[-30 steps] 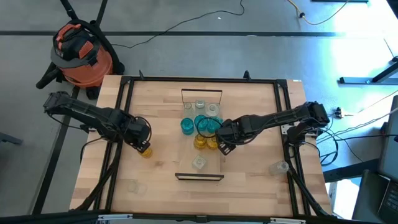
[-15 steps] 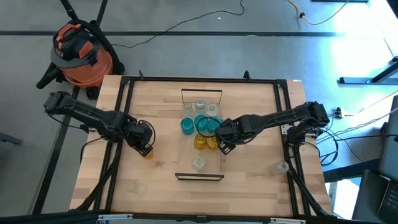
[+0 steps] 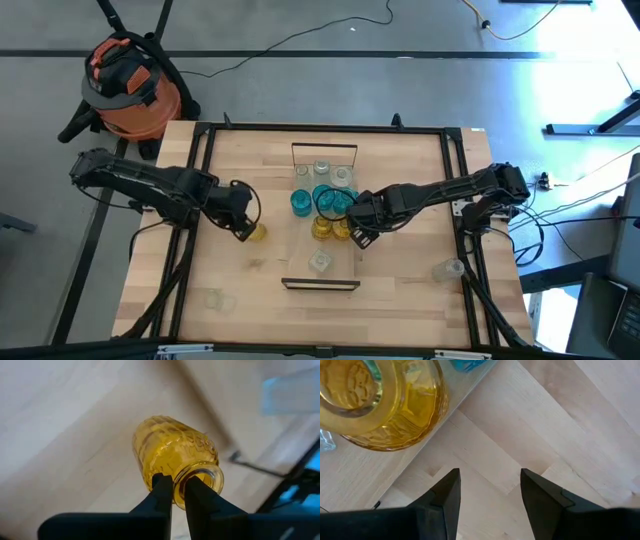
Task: Sort vases onto shelf
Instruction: Put the yellow vase on the shelf aligned with the other yellow vase
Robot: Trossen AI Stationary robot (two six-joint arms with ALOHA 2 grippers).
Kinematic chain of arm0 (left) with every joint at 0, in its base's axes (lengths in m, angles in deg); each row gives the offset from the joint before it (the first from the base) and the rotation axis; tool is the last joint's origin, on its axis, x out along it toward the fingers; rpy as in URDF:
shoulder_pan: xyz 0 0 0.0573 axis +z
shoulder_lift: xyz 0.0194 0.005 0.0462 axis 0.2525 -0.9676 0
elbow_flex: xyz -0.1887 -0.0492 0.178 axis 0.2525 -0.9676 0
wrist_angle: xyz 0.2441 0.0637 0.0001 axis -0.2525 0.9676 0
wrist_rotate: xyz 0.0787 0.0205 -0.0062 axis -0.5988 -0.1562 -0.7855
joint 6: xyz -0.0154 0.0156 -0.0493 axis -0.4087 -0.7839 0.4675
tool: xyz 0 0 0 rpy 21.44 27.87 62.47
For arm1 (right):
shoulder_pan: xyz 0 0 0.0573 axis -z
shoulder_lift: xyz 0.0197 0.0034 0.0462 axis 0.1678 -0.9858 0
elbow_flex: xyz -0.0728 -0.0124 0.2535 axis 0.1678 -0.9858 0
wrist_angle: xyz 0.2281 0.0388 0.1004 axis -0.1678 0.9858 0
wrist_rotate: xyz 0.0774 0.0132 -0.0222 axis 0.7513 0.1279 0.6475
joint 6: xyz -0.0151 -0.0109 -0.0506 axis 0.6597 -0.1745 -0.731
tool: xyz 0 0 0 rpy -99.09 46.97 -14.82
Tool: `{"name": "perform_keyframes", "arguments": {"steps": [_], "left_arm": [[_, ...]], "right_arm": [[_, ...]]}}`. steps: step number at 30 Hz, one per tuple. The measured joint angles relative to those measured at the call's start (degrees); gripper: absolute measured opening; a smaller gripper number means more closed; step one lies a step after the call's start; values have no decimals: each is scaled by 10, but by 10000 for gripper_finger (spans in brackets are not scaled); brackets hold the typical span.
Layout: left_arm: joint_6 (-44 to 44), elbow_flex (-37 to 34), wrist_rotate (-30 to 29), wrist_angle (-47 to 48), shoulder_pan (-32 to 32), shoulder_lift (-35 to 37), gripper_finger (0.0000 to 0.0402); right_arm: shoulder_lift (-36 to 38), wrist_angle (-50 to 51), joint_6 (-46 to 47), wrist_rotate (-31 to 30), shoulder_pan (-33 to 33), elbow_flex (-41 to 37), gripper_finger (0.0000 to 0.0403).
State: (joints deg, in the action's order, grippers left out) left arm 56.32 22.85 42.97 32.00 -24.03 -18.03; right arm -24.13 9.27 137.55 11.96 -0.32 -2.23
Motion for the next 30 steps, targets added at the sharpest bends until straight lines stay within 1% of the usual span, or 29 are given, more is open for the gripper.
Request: {"name": "perform_keyframes", "arguments": {"steps": [4,7,13,15,18,21,24,30], "left_arm": [[-30,47,-18,-2,17,-12,19],[-44,70,-18,-2,40,-40,19],[-107,103,26,-27,67,-126,18],[-122,117,26,-42,72,-149,18],[-145,132,27,-73,82,-174,21],[-163,145,45,-102,95,-200,21],[-177,154,70,-108,104,-230,19],[-192,161,88,-111,104,-265,21]], "right_arm": [[0,0,0,0,0,0,170],[0,0,-2,2,3,0,170],[0,0,-2,6,4,0,170],[0,1,-2,6,3,0,170],[0,2,-2,8,3,0,170],[0,2,-2,10,3,0,170],[0,3,-2,11,3,0,170],[0,4,-2,11,3,0,170]]}}
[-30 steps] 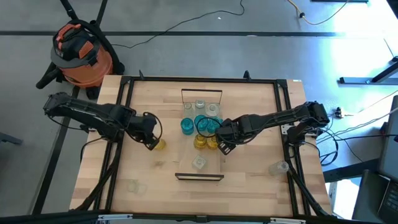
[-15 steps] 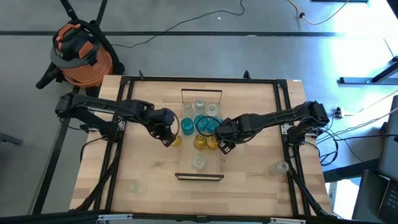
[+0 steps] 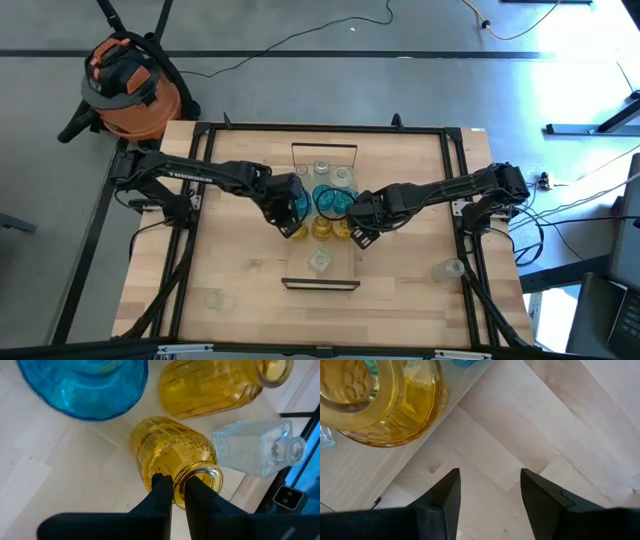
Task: Sort vases onto shelf
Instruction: Put the yellow vase on the shelf aligned with the other yellow vase
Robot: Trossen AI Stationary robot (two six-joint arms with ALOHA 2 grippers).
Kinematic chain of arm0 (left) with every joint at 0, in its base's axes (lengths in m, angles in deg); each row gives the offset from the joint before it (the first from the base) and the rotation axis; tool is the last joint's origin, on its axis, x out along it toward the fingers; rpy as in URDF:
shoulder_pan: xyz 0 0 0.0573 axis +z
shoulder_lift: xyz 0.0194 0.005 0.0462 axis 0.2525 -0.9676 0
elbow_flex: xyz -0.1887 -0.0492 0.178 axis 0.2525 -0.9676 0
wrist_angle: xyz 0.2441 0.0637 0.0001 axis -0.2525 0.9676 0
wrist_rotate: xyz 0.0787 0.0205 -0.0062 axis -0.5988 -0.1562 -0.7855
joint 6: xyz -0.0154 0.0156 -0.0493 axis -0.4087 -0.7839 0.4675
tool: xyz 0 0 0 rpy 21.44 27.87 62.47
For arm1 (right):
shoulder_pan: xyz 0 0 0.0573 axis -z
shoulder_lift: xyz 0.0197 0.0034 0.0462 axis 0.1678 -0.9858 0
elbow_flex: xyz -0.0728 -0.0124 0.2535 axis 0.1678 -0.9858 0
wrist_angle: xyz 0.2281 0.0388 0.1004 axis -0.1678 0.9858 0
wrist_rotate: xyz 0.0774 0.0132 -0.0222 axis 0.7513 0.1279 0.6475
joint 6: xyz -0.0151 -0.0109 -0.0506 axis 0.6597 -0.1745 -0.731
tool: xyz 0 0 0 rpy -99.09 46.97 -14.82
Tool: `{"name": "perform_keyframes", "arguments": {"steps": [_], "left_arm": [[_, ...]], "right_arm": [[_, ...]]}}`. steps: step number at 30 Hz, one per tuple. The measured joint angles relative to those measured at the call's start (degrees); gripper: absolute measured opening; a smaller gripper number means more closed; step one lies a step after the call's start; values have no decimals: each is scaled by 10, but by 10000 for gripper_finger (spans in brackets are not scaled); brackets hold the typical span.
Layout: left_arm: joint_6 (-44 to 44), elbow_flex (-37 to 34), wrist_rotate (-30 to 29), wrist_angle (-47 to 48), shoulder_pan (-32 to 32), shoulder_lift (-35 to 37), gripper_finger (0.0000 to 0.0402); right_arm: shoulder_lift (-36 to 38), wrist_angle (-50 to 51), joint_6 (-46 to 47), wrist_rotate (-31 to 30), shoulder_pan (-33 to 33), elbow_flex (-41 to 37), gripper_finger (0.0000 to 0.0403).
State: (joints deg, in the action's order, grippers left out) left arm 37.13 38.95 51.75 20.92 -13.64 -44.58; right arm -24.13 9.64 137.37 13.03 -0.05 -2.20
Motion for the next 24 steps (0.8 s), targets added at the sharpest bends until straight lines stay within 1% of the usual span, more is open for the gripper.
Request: {"name": "perform_keyframes", "arguments": {"steps": [4,20,24], "left_arm": [[-1,1,-5,-2,0,-1,26],[-2,1,-13,-15,1,-1,76],[-2,1,-25,-15,1,-1,86]], "right_arm": [[0,0,0,0,0,0,170],[0,0,0,0,0,0,170],[0,0,0,0,0,0,170]]}}
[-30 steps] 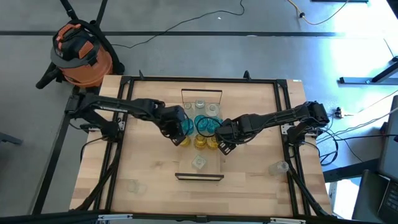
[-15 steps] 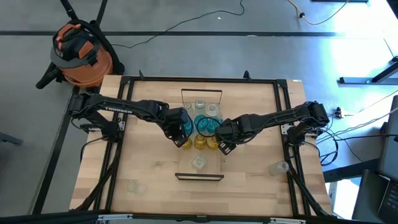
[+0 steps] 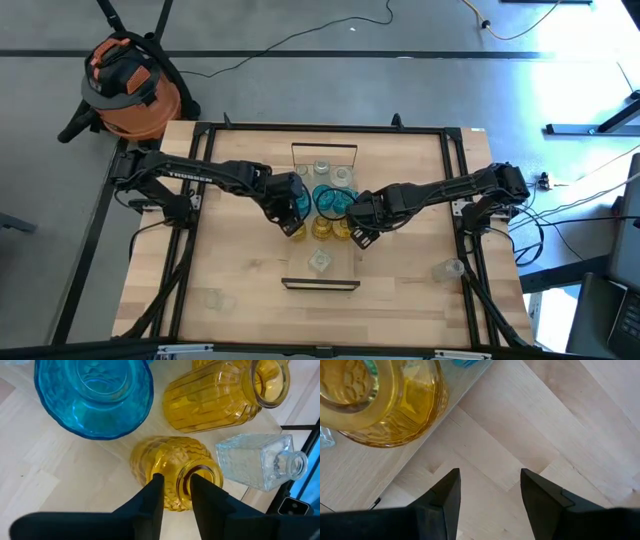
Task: Sort vases onto shelf
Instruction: Put the yellow vase on the shelf aligned with the other yellow vase
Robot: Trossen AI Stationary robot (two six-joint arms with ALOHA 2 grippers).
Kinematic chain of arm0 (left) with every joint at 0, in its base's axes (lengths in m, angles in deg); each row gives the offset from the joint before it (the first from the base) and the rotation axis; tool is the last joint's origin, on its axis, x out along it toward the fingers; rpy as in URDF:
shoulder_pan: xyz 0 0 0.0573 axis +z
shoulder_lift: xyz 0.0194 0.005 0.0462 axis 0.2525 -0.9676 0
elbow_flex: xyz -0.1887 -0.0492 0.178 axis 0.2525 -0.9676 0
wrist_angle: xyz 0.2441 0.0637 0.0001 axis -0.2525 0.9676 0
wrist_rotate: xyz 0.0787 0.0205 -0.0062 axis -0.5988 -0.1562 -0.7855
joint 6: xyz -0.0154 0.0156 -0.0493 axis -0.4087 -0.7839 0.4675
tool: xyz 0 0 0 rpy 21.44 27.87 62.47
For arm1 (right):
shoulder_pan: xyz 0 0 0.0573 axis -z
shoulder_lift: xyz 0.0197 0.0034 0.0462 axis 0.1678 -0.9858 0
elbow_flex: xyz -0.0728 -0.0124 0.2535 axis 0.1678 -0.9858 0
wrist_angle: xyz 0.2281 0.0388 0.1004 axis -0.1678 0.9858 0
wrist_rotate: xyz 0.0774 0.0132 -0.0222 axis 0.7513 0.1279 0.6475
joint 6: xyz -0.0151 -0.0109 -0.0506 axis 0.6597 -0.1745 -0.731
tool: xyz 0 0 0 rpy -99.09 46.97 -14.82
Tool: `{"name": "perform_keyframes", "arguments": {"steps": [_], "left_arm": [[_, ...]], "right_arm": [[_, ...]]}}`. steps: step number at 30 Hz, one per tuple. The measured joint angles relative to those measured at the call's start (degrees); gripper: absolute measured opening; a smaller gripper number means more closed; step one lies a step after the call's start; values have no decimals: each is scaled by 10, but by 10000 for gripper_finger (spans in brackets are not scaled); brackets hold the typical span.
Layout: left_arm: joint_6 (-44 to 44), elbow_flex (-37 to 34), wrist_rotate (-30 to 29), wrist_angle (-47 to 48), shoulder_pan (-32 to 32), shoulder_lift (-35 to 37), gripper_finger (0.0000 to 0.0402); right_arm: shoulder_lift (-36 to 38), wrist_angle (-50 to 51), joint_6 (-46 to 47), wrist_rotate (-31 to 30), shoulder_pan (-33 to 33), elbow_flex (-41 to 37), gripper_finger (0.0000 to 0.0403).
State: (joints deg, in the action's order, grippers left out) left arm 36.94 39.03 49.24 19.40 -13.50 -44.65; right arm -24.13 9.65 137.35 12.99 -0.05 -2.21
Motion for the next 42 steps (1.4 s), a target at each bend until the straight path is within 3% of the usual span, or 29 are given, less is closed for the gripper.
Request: {"name": "perform_keyframes", "arguments": {"steps": [8,42], "left_arm": [[0,0,-2,-16,0,0,102],[15,-1,-2,-41,0,7,103]], "right_arm": [[0,0,0,0,0,0,170],[0,0,0,0,0,0,170]]}}
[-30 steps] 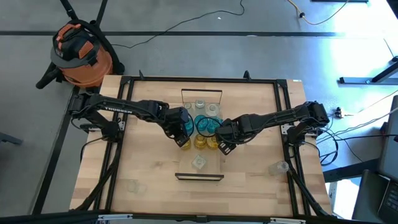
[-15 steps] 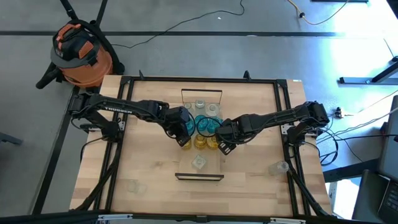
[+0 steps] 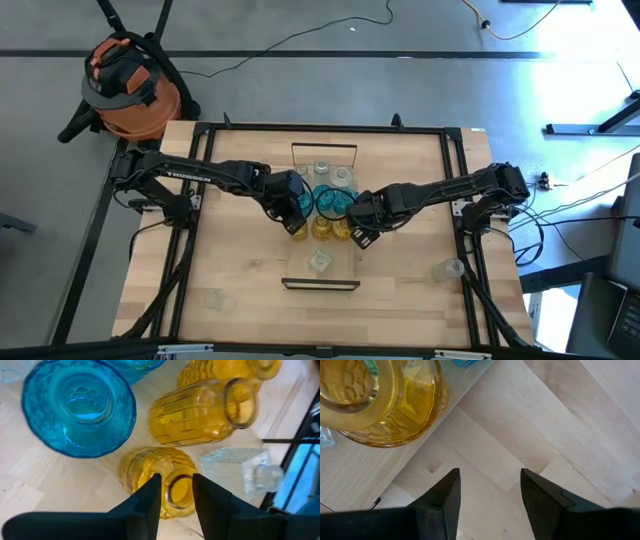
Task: Sort vases onto shelf
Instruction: Put the yellow vase on the shelf aligned with the other yellow vase
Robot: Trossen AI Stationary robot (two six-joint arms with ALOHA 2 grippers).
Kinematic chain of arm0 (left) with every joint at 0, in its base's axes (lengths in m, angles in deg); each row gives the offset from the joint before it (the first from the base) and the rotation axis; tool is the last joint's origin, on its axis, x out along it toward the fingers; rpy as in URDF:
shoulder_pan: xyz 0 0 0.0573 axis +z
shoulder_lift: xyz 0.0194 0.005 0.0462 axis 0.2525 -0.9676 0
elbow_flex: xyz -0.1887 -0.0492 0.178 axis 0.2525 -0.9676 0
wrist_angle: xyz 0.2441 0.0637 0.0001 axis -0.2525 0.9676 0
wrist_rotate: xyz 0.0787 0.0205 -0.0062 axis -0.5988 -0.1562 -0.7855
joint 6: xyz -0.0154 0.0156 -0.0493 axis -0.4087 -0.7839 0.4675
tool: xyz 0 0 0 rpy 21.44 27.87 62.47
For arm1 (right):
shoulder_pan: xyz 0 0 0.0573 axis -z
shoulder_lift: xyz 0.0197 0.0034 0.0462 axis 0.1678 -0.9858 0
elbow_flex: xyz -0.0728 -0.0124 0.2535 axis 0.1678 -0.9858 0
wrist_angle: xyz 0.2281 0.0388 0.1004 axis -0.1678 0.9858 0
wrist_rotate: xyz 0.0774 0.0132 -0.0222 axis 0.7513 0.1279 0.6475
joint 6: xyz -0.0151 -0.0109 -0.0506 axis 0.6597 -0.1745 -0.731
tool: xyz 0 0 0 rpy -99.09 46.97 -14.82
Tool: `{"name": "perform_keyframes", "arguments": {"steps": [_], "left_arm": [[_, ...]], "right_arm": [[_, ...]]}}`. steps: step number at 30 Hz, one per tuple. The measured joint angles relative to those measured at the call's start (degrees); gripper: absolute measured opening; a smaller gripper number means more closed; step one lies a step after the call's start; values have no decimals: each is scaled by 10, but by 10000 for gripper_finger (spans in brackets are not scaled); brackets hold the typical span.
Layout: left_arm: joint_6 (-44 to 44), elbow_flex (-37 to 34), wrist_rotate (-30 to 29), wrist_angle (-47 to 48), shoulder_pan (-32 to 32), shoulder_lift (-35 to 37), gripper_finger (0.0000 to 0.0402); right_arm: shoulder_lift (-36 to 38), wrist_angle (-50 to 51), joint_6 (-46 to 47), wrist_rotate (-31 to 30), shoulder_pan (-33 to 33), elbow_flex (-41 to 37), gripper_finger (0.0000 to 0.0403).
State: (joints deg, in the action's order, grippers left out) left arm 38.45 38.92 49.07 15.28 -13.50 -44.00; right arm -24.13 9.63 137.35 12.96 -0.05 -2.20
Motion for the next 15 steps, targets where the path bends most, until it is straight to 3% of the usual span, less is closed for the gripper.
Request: {"name": "perform_keyframes", "arguments": {"steps": [9,15], "left_arm": [[21,0,-28,4,-22,53,103],[40,0,-26,107,-45,32,103]], "right_arm": [[0,0,0,0,0,0,170],[0,-1,0,0,0,0,170]]}}
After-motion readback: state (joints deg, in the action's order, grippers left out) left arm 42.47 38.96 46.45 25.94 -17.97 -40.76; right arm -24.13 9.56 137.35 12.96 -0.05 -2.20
